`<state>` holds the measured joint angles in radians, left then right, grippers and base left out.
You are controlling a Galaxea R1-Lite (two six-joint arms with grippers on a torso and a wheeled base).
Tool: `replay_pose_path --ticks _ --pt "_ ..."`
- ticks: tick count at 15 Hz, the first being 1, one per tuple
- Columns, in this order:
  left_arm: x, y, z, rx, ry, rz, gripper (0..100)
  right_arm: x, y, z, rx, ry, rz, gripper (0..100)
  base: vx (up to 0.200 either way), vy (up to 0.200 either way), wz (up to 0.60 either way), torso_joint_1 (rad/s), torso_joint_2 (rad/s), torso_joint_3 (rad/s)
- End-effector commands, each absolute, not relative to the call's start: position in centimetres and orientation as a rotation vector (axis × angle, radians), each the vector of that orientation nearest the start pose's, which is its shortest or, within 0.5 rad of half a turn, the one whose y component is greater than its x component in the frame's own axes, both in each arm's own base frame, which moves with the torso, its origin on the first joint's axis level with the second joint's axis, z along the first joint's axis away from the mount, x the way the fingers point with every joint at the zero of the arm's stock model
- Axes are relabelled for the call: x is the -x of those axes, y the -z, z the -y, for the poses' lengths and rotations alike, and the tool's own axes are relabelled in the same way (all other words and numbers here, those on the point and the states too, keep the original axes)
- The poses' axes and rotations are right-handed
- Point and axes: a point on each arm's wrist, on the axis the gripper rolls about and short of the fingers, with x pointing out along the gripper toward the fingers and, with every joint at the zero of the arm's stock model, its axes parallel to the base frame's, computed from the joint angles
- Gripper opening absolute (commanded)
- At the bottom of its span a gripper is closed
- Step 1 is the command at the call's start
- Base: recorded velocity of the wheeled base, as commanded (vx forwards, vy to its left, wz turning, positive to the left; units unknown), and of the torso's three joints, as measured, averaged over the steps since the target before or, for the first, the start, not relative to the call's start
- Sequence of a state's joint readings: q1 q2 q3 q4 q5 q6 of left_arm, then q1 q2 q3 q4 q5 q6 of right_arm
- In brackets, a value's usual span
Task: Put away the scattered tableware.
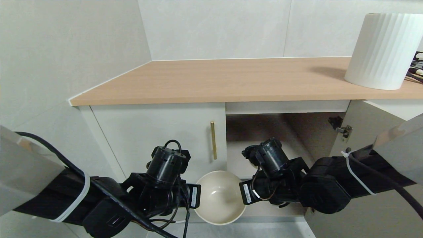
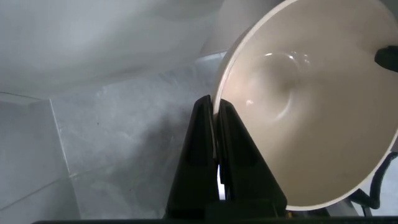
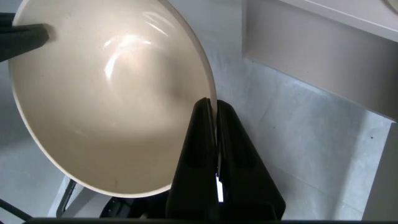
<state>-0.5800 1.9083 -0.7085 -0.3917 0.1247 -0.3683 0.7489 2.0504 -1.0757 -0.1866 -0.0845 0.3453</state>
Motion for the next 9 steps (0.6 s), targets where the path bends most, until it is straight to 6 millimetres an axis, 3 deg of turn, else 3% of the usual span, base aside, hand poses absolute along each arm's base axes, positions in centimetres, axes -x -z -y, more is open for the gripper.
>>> replay_pose_path --ticks 1,2,3,9 --pt "-25.55 -7.41 16.39 0.063 0.28 -0.826 0 -27.35 -9.08 -25.14 0.008 -0.489 -0.828 0 0.0 0.0 0.0 0.0 0.0 0.0" --pt "-25.55 -7.41 16.39 0.063 0.28 -0.826 0 -27.33 -9.04 -25.13 0.008 -0.489 -0.829 0 0.0 0.0 0.0 0.0 0.0 0.0" --pt "-25.54 -7.37 16.44 0.062 0.281 -0.827 100 -27.33 -9.04 -25.13 0.008 -0.489 -0.829 0 0.0 0.0 0.0 0.0 0.0 0.0" --pt "-25.66 -7.74 16.4 0.071 0.28 -0.81 100 -27.95 -8.31 -24.61 0.016 -0.467 -0.846 0 0.0 0.0 0.0 0.0 0.0 0.0"
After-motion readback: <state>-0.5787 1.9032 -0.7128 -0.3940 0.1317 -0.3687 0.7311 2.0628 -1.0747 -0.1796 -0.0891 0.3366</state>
